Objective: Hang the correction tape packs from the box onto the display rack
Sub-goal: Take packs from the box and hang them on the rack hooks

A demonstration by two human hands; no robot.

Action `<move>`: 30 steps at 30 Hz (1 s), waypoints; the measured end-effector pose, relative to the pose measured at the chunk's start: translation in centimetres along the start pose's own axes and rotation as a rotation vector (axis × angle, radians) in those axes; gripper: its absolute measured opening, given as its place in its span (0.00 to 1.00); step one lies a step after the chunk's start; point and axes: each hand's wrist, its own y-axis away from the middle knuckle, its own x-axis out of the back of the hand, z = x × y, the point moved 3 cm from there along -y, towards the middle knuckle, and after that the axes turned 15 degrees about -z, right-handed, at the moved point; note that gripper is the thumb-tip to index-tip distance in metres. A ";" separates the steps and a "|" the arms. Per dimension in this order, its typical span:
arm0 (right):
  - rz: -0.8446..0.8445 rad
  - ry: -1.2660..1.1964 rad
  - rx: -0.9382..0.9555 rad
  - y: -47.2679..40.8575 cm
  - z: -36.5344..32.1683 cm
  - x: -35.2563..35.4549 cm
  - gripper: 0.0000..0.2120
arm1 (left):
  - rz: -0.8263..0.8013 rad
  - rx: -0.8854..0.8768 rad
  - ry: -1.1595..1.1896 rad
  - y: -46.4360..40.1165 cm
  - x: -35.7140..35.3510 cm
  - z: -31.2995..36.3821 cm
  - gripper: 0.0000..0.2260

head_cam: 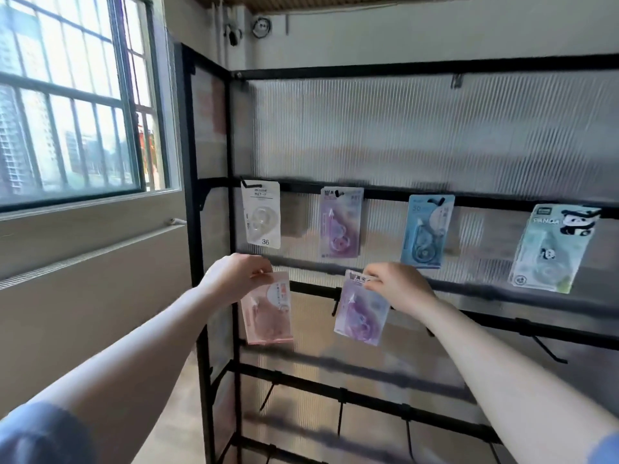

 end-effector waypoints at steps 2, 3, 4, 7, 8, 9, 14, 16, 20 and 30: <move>0.039 -0.013 0.010 -0.2 -0.5 1.4 0.07 | 0.021 0.007 0.006 -0.2 1.2 -0.2 0.08; 0.057 -0.021 0.017 -0.4 -0.7 2.0 0.06 | 0.027 0.009 0.006 -0.3 1.7 -0.2 0.08; 0.072 -0.029 0.023 -0.5 -1.0 2.6 0.05 | 0.033 0.008 0.004 -0.4 2.2 -0.3 0.08; 0.122 -0.081 0.042 -1.1 -1.9 4.3 0.06 | 0.040 -0.005 0.000 -0.7 3.5 -0.4 0.07; 0.148 -0.101 0.051 -1.3 -2.2 4.9 0.07 | 0.041 -0.008 -0.004 -0.9 3.8 -0.5 0.07; 0.180 -0.119 0.058 -1.5 -2.5 5.5 0.07 | 0.042 -0.010 -0.008 -1.1 4.0 -0.6 0.07; 0.291 -0.214 0.099 -3.3 -3.5 8.0 0.10 | 0.018 -0.008 -0.001 -1.8 4.8 -1.3 0.06; 0.320 -0.239 0.126 -4.2 -3.8 8.7 0.10 | 0.018 -0.012 0.002 -2.1 5.0 -1.7 0.06; 0.357 -0.249 0.186 -5.9 -4.4 9.7 0.11 | 0.019 -0.022 0.001 -2.8 5.3 -2.1 0.05; 0.349 -0.309 0.226 -8.6 -4.2 10.6 0.09 | -0.004 -0.035 -0.006 -4.2 4.9 -3.1 0.04</move>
